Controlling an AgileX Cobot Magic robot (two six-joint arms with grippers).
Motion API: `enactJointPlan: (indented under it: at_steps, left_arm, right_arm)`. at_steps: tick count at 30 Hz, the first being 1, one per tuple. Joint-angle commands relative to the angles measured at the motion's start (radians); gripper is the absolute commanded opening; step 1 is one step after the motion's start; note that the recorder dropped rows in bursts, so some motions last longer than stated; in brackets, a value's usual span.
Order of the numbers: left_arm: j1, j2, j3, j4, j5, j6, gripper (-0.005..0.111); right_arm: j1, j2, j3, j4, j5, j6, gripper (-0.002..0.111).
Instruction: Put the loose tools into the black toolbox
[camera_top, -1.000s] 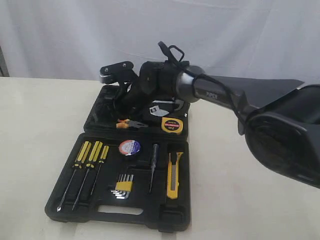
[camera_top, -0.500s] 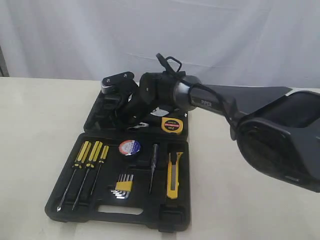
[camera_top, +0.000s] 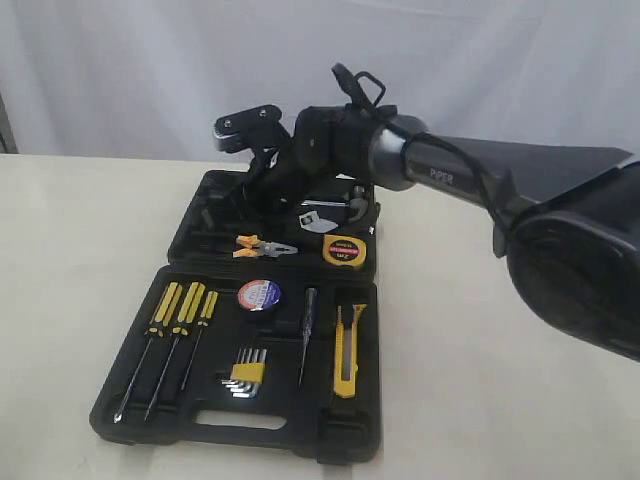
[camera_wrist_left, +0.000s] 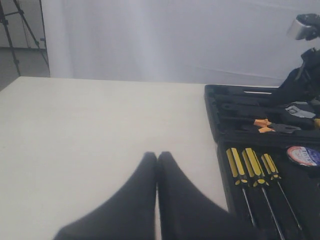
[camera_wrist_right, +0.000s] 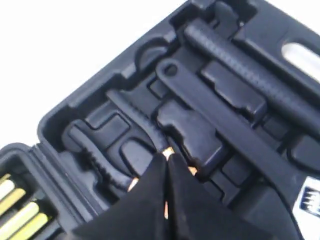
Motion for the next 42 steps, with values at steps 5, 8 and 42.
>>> enactJointPlan:
  at_steps: [5, 8, 42]
  left_arm:
    - [-0.002, -0.003, 0.002, -0.002, 0.0, 0.0, 0.0]
    - [-0.002, -0.003, 0.002, -0.002, 0.0, 0.0, 0.0]
    - [-0.002, -0.003, 0.002, -0.002, 0.0, 0.0, 0.0]
  right_arm:
    - [-0.006, 0.075, -0.001, -0.008, 0.064, 0.027, -0.001]
    - [-0.006, 0.041, -0.001, -0.008, 0.078, 0.027, -0.001]
    - [0.754, -0.841, 0.401, -0.863, 0.664, 0.542, -0.001]
